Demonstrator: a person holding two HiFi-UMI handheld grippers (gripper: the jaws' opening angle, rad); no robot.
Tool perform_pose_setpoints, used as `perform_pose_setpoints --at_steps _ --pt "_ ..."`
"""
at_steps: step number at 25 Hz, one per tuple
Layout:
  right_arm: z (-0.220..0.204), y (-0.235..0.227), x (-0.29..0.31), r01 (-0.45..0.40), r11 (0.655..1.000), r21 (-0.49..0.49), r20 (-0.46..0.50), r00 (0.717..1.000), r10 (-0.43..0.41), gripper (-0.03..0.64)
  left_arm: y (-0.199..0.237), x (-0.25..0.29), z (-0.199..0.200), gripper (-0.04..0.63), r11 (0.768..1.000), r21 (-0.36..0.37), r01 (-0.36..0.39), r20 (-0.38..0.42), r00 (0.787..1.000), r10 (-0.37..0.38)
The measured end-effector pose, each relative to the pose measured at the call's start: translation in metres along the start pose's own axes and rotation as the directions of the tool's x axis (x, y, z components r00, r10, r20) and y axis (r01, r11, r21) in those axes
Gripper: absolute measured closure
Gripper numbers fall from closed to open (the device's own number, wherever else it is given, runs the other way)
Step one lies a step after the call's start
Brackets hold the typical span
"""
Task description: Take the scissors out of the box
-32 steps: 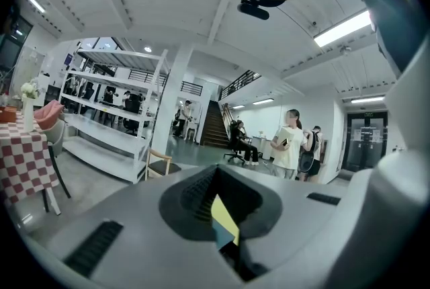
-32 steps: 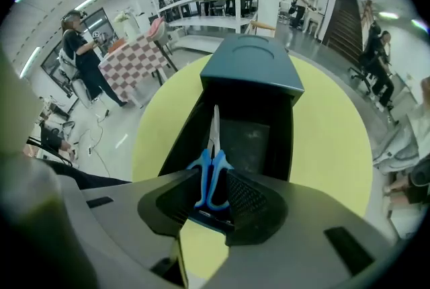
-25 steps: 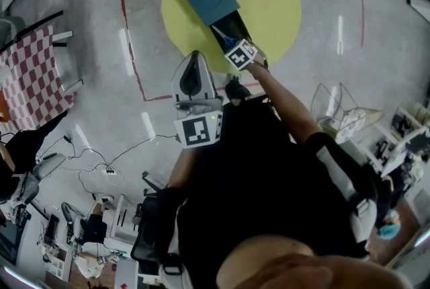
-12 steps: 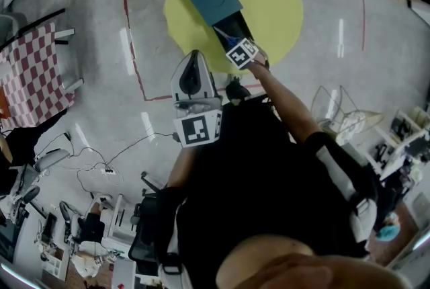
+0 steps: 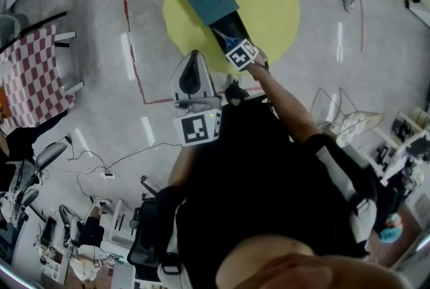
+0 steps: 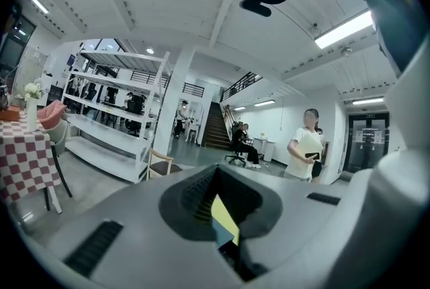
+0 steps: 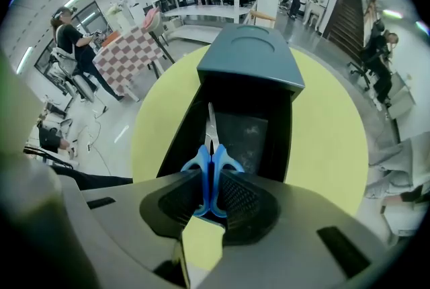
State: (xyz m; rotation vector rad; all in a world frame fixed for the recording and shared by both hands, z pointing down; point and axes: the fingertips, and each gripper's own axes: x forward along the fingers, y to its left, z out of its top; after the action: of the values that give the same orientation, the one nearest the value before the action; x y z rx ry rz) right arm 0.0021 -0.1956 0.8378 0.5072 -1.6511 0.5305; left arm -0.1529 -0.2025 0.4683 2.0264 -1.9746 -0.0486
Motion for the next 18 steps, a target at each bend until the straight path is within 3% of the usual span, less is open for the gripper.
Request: perform_pose_setpoints --at_steps 12,18 --pt "-0.011 -0.007 -0.035 0.026 1.000 0.001 0.065 0.998 -0.026 0.535 -0.020 -0.026 0.009 0.598 1.000 0.018 -0.010 0.042 0.999 0.010" --pt "-0.008 -0.006 -0.063 0.043 0.999 0.014 0.161 0.986 -0.045 0.535 -0.025 -0.036 0.012 0.598 1.000 0.023 -0.012 0.060 0.998 0.011"
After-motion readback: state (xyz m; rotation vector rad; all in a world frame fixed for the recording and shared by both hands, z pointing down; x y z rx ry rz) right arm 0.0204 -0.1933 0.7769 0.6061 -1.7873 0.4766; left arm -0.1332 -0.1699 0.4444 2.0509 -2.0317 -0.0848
